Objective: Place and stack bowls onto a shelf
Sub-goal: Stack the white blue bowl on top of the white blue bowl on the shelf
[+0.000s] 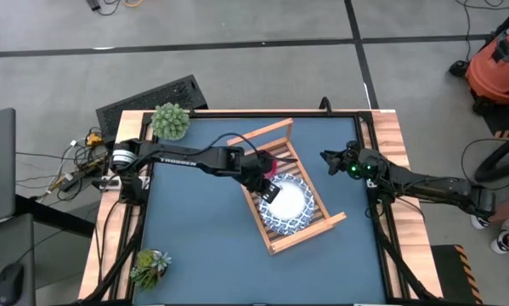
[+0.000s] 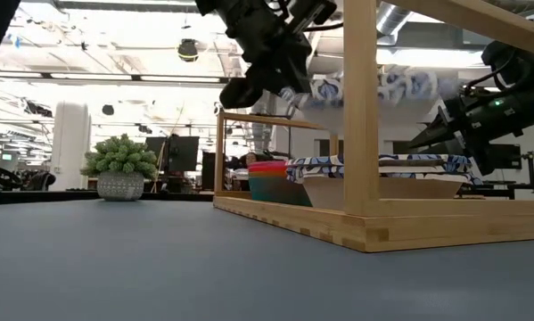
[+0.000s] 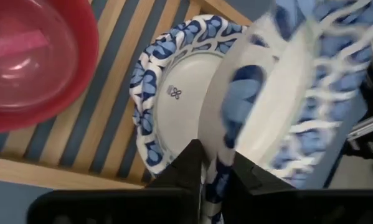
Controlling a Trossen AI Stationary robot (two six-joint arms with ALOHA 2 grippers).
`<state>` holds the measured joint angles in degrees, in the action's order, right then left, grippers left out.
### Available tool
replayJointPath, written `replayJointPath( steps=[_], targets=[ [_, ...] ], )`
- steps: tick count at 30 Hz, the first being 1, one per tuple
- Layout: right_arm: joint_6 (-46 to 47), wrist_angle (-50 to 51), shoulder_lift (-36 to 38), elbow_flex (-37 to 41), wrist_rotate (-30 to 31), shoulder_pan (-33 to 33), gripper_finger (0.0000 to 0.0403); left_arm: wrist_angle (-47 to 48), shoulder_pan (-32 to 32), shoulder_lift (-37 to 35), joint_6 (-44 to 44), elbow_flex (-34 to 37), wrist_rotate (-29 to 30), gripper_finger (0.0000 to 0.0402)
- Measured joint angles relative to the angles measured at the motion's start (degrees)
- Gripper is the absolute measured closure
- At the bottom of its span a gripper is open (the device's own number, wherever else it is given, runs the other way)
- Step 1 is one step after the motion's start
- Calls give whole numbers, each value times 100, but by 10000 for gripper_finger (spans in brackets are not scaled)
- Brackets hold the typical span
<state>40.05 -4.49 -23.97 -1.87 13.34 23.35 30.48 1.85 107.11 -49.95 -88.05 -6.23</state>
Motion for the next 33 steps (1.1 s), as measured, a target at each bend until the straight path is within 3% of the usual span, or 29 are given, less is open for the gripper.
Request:
replayJointPath(
  steps=[15,18,22,33],
  targets=[
    [-20,97,0,0,0,0,232,-143,52,-1,670,2,49,238],
    [-17,101,0,0,0,0,232,-105,223,-31,725,4,-224,219],
    [-16,107,0,0,2,2,232,173,448,-139,573,4,-787,208],
    [-2,133,0,0,8,4,232,946,557,-535,653,9,-652,209]
  ],
)
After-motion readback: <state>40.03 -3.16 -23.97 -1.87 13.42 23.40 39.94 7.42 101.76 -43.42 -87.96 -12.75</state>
